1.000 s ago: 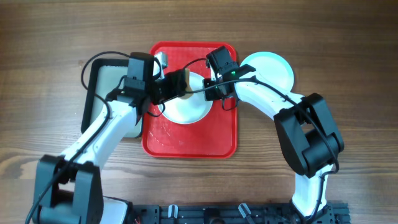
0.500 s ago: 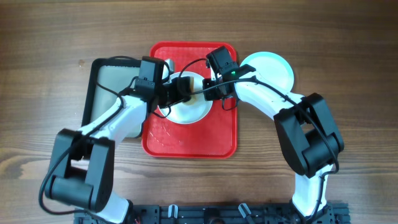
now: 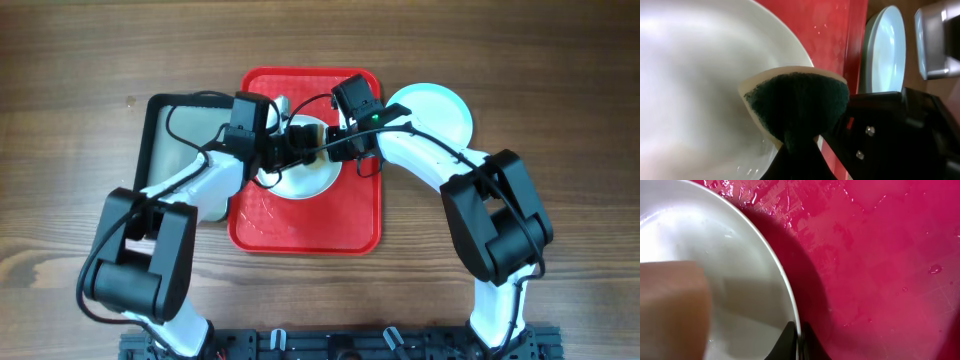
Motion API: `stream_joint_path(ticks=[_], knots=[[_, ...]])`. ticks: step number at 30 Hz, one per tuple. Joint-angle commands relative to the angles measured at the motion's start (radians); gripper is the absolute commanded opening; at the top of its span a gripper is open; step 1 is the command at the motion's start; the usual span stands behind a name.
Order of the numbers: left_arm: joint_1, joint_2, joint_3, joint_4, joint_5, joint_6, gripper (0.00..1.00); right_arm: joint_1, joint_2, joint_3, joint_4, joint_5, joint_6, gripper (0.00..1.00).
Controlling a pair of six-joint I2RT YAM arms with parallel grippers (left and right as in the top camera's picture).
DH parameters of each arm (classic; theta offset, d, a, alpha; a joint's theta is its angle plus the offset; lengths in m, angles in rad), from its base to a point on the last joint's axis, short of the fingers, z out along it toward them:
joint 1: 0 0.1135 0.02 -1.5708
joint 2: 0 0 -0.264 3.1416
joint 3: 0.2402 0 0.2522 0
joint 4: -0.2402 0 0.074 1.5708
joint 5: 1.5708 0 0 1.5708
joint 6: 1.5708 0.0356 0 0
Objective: Clean dirty plates on tray and stack at the side
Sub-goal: 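Scrub the white plate near the right gripper with the sponge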
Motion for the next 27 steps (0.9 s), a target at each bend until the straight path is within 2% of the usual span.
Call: stream_joint_path(ticks=[1, 18, 21, 27], knots=[[-0.006, 0.027, -0.006, 0.018, 0.029, 0.001, 0.04, 0.012, 0.0, -0.006, -0.007, 0.0, -0.02, 0.04], [-0.039, 0.08, -0.006, 0.029, -0.001, 0.002, 0.04, 0.012, 0.0, -0.006, -0.009, 0.0, -0.02, 0.04], [-0.04, 0.08, -0.006, 0.021, -0.005, 0.051, 0.04, 0.012, 0.0, -0.006, -0.009, 0.0, -0.02, 0.04], [-0.024, 0.079, -0.006, -0.027, -0.047, 0.078, 0.04, 0.012, 0.0, -0.006, -0.008, 0.0, -0.02, 0.04]])
